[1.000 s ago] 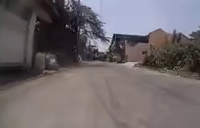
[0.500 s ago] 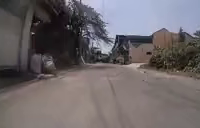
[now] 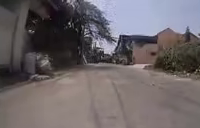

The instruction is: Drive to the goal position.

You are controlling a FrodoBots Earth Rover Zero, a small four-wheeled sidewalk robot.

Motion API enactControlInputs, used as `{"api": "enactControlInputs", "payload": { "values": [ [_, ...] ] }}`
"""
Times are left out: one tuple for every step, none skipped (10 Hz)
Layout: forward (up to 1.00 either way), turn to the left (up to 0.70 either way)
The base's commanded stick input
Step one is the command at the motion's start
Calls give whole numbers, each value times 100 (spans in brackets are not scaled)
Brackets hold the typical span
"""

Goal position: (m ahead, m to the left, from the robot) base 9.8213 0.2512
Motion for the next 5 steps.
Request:
{"api": "enactControlInputs", "payload": {
  "values": [
    [100, 0],
    [100, 0],
    [100, 0],
    [100, 0],
    [100, 0]
  ]
}}
